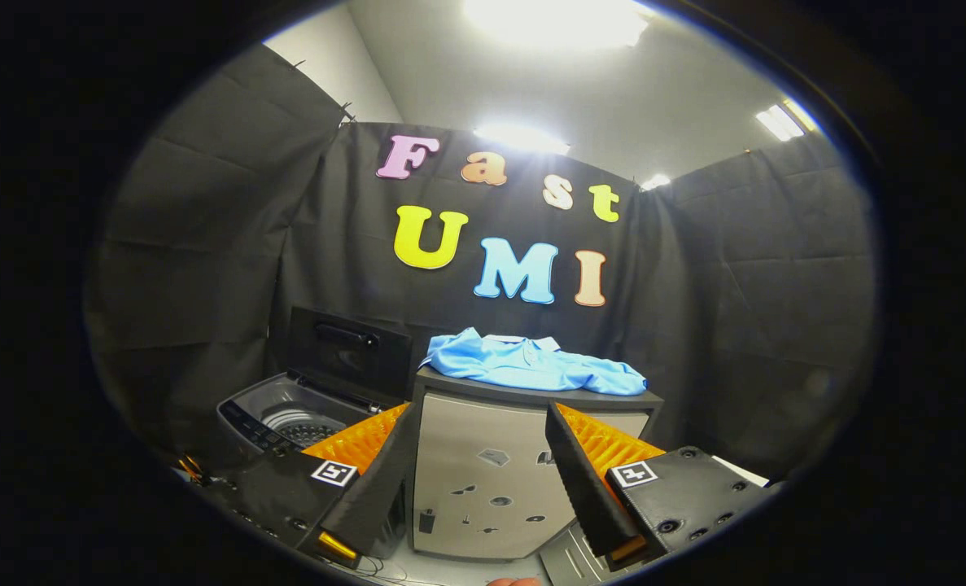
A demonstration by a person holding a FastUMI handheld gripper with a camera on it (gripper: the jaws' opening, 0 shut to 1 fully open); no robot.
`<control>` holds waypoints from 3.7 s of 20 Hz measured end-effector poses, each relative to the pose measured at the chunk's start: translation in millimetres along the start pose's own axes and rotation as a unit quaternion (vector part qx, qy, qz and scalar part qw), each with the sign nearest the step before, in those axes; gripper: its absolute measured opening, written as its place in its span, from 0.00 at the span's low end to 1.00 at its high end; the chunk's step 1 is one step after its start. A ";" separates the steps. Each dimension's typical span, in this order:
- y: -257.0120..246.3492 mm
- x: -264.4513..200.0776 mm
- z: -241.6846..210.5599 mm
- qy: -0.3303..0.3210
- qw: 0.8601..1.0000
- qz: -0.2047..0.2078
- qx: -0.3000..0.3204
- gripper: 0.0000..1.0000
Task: Put the clothes into the washing machine and then close the washing machine lid.
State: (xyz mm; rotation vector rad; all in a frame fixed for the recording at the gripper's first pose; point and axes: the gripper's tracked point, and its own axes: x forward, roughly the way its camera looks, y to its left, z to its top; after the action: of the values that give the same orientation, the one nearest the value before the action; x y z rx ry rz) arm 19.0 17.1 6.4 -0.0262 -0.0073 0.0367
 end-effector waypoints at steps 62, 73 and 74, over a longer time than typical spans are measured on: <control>-104.6 372.2 -35.8 0.265 0.963 0.021 -0.043 0.99; -84.8 367.6 -34.8 0.293 0.955 0.049 0.002 0.70; -84.8 364.9 -36.8 0.301 0.952 0.047 0.016 0.61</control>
State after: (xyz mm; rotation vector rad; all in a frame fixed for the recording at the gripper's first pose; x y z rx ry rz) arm 387.1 -55.1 -25.7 -0.0040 0.6054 0.1224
